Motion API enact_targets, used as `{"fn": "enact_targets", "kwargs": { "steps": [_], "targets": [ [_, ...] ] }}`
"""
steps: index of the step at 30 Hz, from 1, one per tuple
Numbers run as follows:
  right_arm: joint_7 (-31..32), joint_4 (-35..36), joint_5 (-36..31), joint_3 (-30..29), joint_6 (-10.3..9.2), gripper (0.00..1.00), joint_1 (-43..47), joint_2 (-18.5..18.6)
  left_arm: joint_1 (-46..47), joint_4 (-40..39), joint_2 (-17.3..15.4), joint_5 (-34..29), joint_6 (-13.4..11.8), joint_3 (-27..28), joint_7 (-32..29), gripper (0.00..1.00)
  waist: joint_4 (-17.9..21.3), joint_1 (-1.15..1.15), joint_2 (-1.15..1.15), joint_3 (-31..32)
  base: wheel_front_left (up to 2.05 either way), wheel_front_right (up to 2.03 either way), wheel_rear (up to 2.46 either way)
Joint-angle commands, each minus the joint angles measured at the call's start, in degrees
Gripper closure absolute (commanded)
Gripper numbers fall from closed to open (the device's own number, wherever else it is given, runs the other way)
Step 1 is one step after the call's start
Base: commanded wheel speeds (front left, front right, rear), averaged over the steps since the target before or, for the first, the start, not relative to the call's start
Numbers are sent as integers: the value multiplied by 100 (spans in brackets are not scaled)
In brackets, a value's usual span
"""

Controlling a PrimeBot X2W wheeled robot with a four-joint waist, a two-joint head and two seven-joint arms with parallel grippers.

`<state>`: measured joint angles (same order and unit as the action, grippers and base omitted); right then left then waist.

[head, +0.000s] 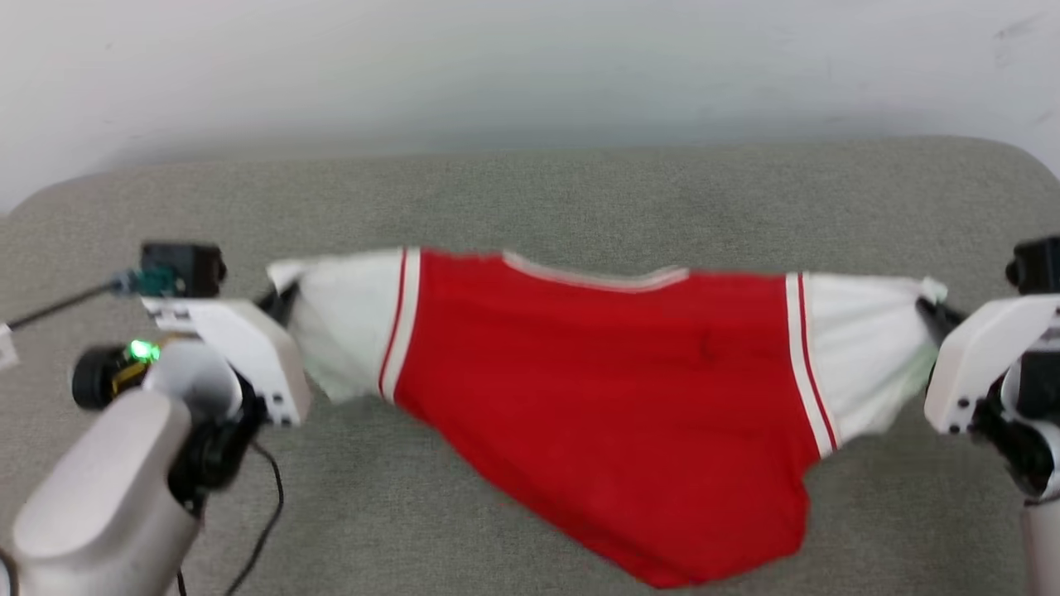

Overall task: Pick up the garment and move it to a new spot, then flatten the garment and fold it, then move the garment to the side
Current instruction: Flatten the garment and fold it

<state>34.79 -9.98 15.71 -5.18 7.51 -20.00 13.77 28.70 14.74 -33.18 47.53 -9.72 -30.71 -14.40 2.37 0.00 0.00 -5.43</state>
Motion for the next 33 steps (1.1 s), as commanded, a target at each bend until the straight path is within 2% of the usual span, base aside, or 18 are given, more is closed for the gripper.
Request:
{"fn": "enact_targets", "kwargs": {
  "steps": [1, 7, 11, 24, 33],
  "targets": [
    [-99, -68, -31, 11, -4, 100, -246, 71, 250, 44, 17, -82, -63, 84, 87, 100, -23, 0, 0, 17, 0, 0, 0],
    [-656, -572, -111, 248, -4, 100, -1325, 212, 1410, 646, 230, -339, -57, 260, 507, 100, -14, 0, 0, -29, 0, 0, 0],
    [-1054, -989, -76, 437, -4, 100, -2226, 249, 2248, 1112, 348, -498, 32, 352, 779, 100, 26, 0, 0, -235, 0, 0, 0],
    [-2536, -2067, -255, 1045, -4, 100, -5526, 490, 5271, 2231, 392, -1097, 286, 564, 1651, 100, 89, 0, 0, -1546, 0, 0, 0],
    [-3127, -2858, -318, 1495, -4, 100, -7338, 532, 6731, 2692, 466, -1376, 535, 508, 2087, 100, 166, 0, 0, -2314, 0, 0, 0]
  ]
}}
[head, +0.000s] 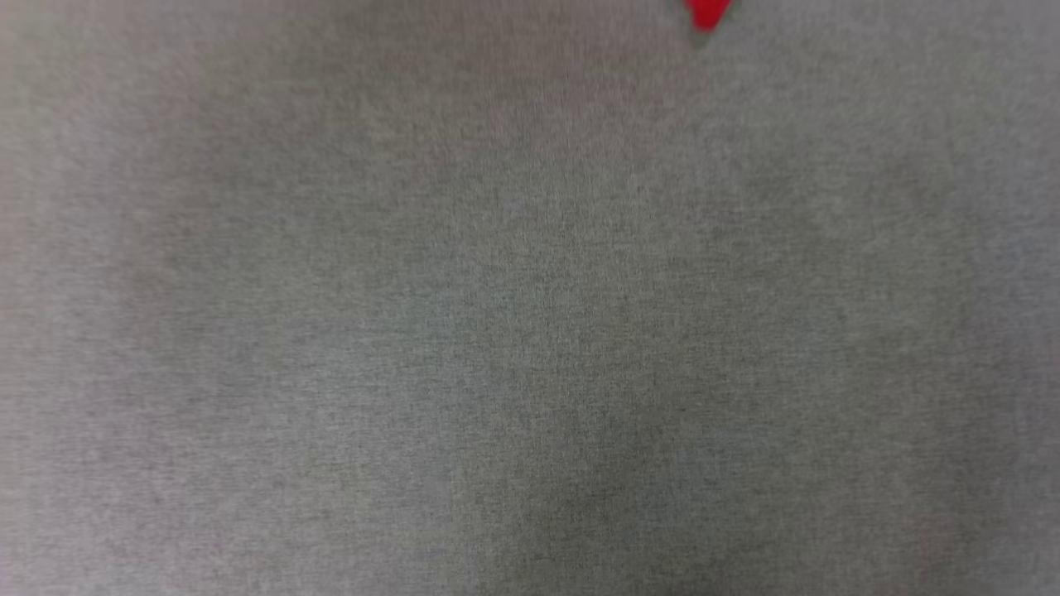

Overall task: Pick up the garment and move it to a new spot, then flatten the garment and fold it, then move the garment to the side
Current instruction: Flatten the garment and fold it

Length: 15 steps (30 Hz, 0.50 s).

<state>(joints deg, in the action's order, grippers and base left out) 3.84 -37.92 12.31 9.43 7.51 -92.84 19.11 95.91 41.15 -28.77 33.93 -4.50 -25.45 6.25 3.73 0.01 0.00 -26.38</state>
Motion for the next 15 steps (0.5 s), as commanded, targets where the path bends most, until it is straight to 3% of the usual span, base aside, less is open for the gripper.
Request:
{"fn": "enact_targets", "kwargs": {
  "steps": [1, 15],
  "targets": [
    [-78, -164, 27, 65, -4, 100, -167, -3, 88, 111, 50, -19, 45, -22, 54, 100, 25, -1, 0, -288, 0, 0, 0],
    [-580, -1261, 478, 856, -4, 100, -699, -259, 114, 1036, 448, 253, 495, -76, 337, 100, -95, -1, 0, -1025, 0, 0, 0]
  ]
}}
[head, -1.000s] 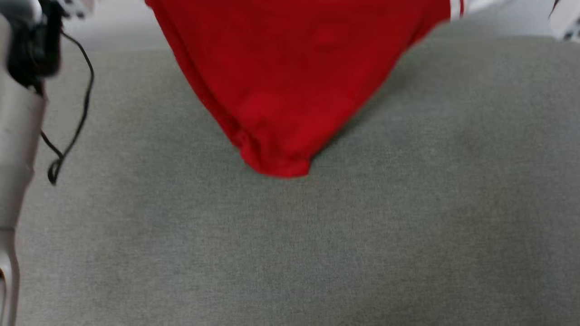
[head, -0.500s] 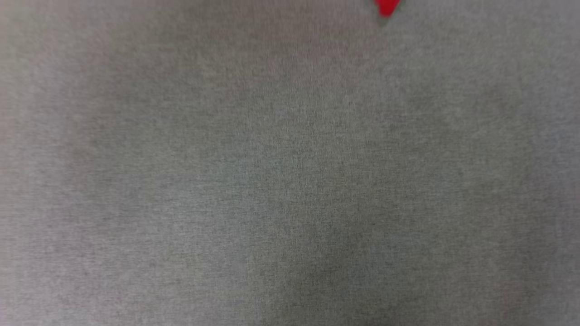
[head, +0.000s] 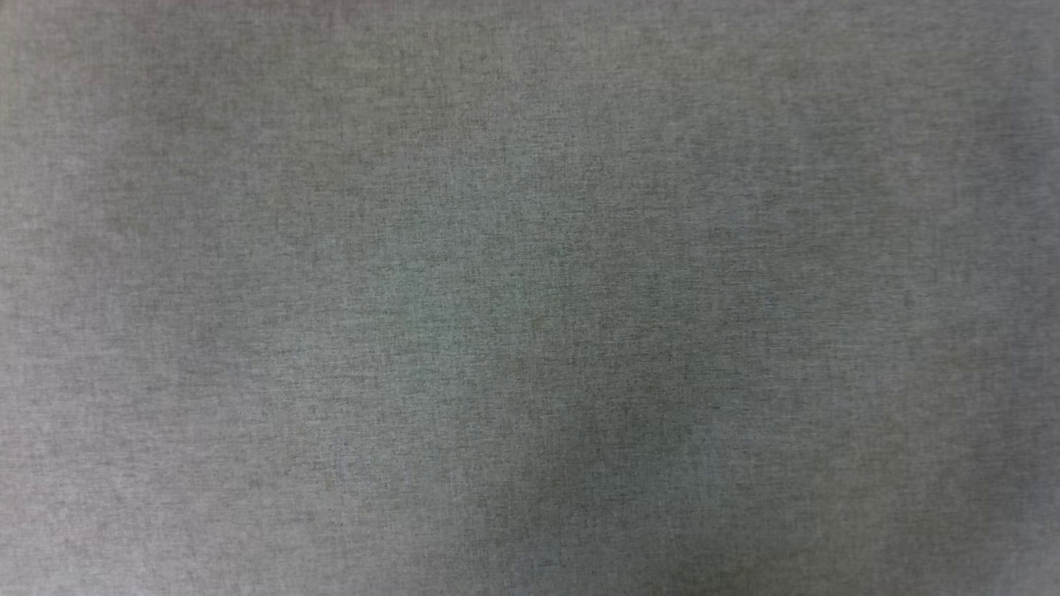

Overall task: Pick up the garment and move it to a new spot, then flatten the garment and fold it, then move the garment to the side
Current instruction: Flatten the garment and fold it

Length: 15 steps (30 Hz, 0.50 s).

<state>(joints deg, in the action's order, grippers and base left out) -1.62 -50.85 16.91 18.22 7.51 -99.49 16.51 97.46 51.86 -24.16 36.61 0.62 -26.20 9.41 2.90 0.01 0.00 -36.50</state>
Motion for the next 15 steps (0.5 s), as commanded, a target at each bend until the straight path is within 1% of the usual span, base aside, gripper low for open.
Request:
{"fn": "enact_targets", "kwargs": {
  "steps": [1, 5, 7, 10, 12, 15],
  "targets": [
    [-62, -24, 65, 52, -4, 100, 17, -28, -95, 47, 34, 24, 35, 3, 59, 100, -18, -1, 0, -21, 0, 0, 0],
    [-103, -283, 357, 314, -4, 100, 357, -120, -409, 379, 164, 200, 235, 34, 204, 100, -30, -1, 0, 77, 0, 0, 0],
    [-125, -358, 483, 457, -4, 100, 665, -164, -696, 501, 214, 273, 310, 61, 298, 100, -25, -1, 0, 213, 0, 0, 0],
    [-151, -360, 766, 649, -4, 100, 1215, -185, -1208, 584, 298, 410, 422, 103, 421, 100, -27, -1, 0, 490, 0, 0, 0],
    [-214, -293, 950, 775, -4, 100, 1746, -224, -1682, 575, 349, 476, 473, 125, 496, 100, -22, -1, 0, 726, 0, 0, 0],
    [-267, -111, 1181, 945, -4, 100, 2489, -193, -2435, 409, 405, 568, 524, 186, 555, 100, -23, -1, 0, 1054, 0, 0, 0]
  ]
}}
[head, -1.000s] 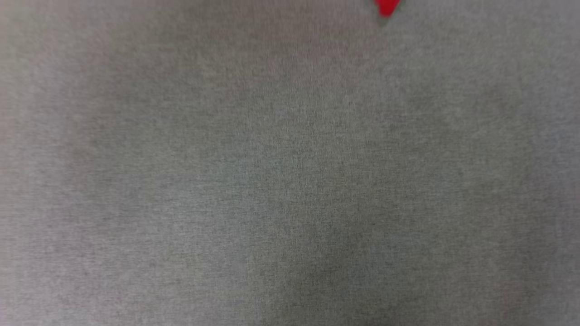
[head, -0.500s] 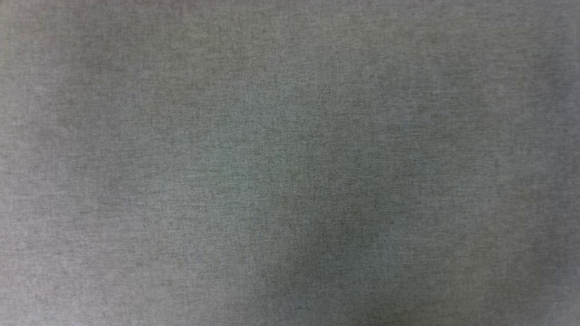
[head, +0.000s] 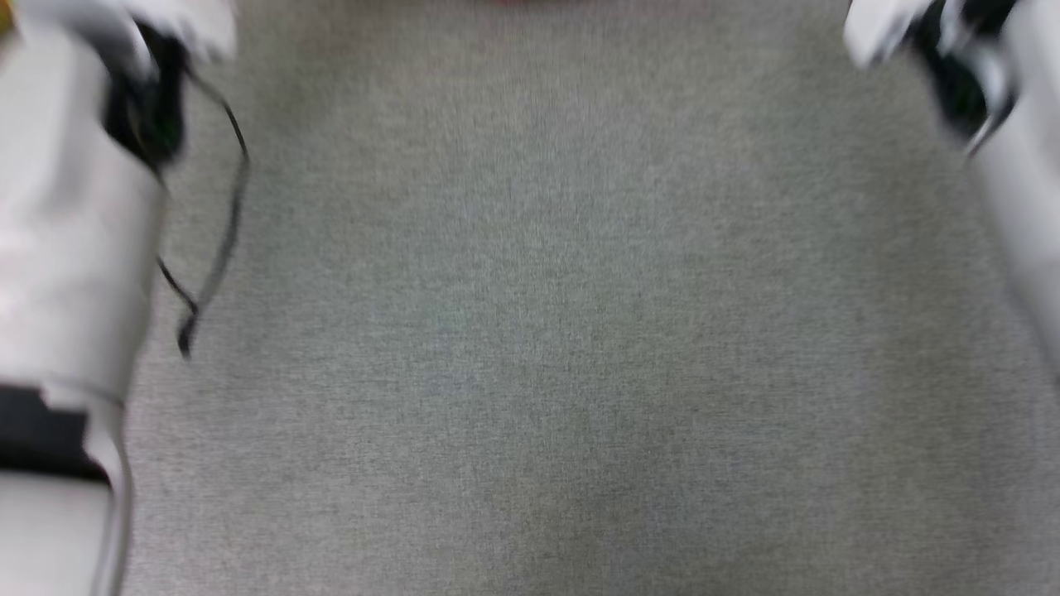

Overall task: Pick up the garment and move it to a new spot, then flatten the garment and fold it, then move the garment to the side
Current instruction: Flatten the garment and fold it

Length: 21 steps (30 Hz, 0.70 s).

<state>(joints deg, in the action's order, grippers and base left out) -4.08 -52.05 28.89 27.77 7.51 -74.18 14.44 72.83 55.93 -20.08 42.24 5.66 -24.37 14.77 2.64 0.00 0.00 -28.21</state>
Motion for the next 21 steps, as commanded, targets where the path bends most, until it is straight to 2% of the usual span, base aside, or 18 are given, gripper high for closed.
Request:
{"fn": "enact_targets", "kwargs": {
  "steps": [1, 3, 8, 13, 17, 21],
  "targets": [
    [-35, 74, 47, 30, -4, 100, 209, 46, -240, -84, 1, 38, 27, 33, 29, 100, 5, 0, 0, 330, 0, 0, 0],
    [-91, 225, 208, 88, -4, 100, 756, 53, -849, -343, -7, 57, 10, 103, 44, 100, 23, 0, 0, 569, 0, 0, 0],
    [-183, 655, 463, 137, -4, 100, 2059, 133, -2591, -1376, -70, -31, -313, 409, 51, 100, 90, 0, 0, 1167, 0, 0, 0],
    [-154, 1132, 589, -73, -4, 100, 3281, 334, -4254, -2451, -173, -75, -651, 460, 47, 100, 82, 0, 0, 1677, 0, 0, 0],
    [-8, 1562, 587, -313, -3, 100, 4222, 435, -5405, -3243, -280, 7, -1002, 429, -121, 100, 94, 0, 0, 2040, 0, 0, 0],
    [211, 2061, 566, -758, -4, 100, 5238, 430, -6425, -4051, -448, 95, -1454, 474, -368, 100, 76, 0, 0, 2356, 0, 0, 0]
  ]
}}
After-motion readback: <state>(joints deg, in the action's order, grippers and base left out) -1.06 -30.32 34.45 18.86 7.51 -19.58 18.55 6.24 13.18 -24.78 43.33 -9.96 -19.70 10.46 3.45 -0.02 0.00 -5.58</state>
